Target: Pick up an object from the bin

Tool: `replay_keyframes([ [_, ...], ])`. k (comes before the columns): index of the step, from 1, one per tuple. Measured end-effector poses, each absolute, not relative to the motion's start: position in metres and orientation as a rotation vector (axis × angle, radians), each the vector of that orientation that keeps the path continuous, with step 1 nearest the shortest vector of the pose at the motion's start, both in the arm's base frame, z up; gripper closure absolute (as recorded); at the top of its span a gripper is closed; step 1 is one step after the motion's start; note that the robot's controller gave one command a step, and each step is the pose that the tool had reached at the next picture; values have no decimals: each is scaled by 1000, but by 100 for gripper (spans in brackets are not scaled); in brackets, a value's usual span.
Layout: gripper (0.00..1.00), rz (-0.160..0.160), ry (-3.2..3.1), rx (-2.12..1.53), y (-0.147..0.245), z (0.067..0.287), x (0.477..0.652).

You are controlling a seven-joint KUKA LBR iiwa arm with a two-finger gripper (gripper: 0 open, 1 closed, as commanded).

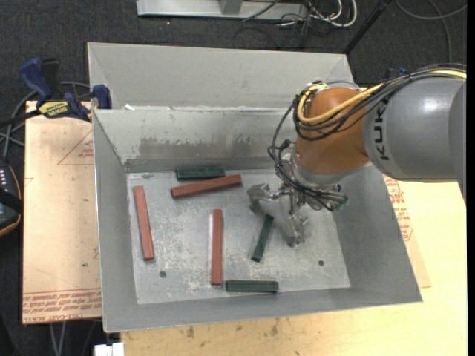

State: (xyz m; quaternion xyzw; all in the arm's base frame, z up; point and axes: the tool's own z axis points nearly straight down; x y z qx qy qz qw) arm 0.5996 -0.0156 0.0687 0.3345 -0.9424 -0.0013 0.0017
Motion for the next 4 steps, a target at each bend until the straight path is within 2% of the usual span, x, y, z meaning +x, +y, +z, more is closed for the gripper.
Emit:
replay_keyframes([
  [1, 0, 0, -2940, 1118, -7, 70, 611],
  [2, 0, 0, -2916, 1179, -14, 71, 612],
  [3, 0, 0, -2890, 1244, 6, 71, 623],
  [4, 0, -4, -2946, 1094, 10, 70, 579],
])
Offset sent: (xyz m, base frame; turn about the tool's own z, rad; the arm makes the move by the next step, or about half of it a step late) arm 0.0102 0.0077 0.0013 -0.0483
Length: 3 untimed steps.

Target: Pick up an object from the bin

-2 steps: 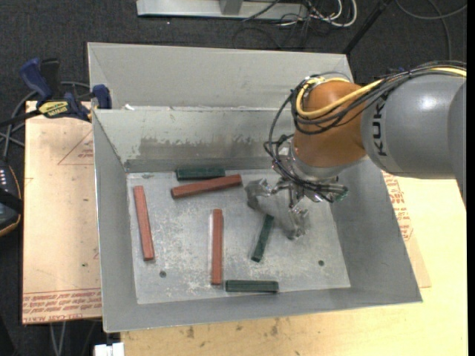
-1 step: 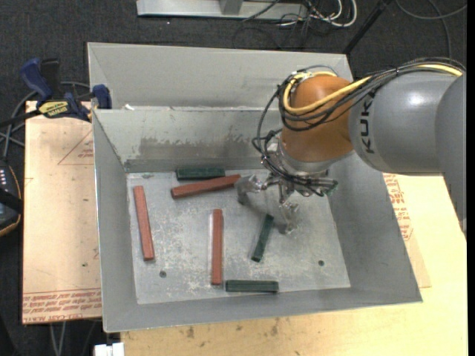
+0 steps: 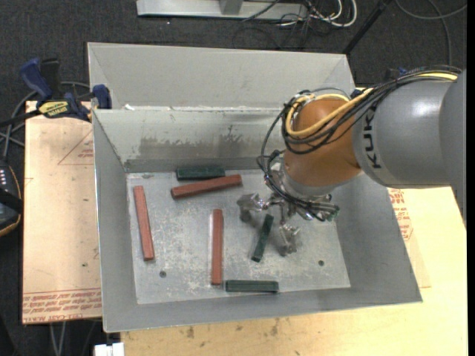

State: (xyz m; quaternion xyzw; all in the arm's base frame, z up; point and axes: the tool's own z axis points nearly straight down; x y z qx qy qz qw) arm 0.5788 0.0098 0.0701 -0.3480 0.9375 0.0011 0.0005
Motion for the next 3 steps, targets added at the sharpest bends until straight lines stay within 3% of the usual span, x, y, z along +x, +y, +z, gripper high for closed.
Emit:
replay_keyframes([
  [1, 100, 2, 2942, -1093, 10, 71, 580],
  [2, 100, 0, 3044, -744, 17, 225, 524],
  [3, 0, 2, 3048, -747, 17, 222, 523],
])
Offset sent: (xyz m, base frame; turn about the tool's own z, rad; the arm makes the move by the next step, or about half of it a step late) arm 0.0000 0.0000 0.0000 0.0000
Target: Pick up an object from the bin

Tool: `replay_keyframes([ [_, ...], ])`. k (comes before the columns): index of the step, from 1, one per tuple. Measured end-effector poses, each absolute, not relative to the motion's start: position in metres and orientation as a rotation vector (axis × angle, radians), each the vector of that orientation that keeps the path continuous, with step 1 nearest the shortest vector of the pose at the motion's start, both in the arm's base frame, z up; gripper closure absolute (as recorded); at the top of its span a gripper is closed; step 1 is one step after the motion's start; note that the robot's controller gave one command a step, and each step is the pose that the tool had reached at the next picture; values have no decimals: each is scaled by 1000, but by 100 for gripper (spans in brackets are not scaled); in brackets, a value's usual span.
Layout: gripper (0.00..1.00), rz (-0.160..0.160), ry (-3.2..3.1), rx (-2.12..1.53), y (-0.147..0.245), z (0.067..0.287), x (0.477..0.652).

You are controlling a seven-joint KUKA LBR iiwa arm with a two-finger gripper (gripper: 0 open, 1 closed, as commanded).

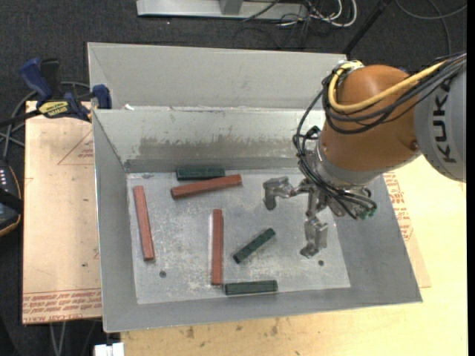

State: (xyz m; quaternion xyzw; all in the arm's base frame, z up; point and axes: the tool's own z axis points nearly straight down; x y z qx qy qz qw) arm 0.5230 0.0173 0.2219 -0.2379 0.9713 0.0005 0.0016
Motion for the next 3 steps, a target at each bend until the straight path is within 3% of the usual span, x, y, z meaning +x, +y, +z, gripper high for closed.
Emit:
replay_keyframes([
  [1, 0, 6, 3019, -882, 53, 65, 541],
  [2, 100, 2, 3014, -880, 52, 71, 543],
  [3, 100, -1, 3019, -825, 60, 214, 546],
])
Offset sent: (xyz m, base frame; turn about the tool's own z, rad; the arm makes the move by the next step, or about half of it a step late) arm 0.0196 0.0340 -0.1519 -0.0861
